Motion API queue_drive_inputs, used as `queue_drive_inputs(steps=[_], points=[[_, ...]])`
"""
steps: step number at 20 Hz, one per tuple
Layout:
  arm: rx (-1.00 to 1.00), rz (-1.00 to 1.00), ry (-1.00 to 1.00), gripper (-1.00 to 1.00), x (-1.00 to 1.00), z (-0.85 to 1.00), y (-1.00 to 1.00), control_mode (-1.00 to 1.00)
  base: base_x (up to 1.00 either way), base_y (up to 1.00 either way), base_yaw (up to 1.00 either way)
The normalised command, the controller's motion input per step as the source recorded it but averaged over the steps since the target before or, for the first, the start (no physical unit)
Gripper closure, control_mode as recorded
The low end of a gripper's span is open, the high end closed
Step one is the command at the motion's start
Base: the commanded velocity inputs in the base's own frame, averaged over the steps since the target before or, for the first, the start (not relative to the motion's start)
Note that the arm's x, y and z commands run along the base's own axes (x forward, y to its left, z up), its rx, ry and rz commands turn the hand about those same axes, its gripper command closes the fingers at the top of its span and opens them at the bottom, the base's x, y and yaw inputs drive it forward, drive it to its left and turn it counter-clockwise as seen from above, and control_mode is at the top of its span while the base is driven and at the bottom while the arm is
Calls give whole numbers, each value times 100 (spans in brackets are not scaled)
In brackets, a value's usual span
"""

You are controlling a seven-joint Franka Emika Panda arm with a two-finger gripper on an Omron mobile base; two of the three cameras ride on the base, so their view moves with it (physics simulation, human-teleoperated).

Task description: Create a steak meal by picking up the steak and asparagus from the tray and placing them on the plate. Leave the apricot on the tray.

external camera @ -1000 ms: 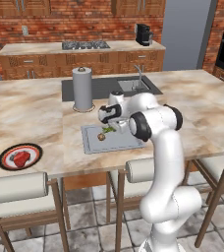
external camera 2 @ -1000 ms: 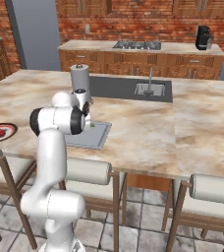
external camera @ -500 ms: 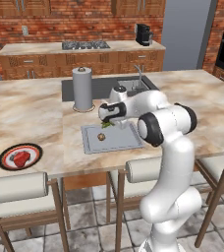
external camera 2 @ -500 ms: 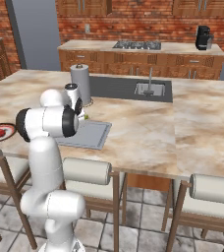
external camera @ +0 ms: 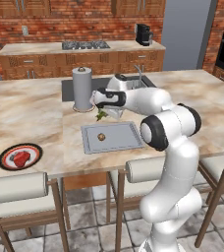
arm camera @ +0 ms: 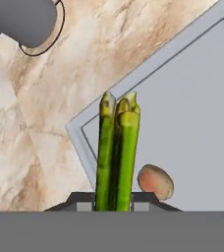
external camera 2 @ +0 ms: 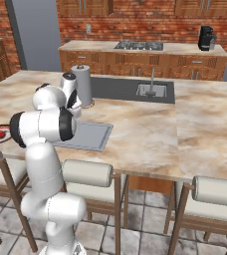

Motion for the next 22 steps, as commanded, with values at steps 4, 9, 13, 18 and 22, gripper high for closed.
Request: queue_drive_inputs(steps=[4,9,13,18,22], points=[[0,47,2,100,-1,1,80,-100,0,0,0],[-1,36,0,100,-24,0,79,-100,0,0,0],[-2,23,-3,100,-46,0,76,-100,0,0,0],[-8,9,-4,100,-57,0,78,-100,0,0,0],[-8,0,-6,100,-45,-1,74,-100,0,0,0]])
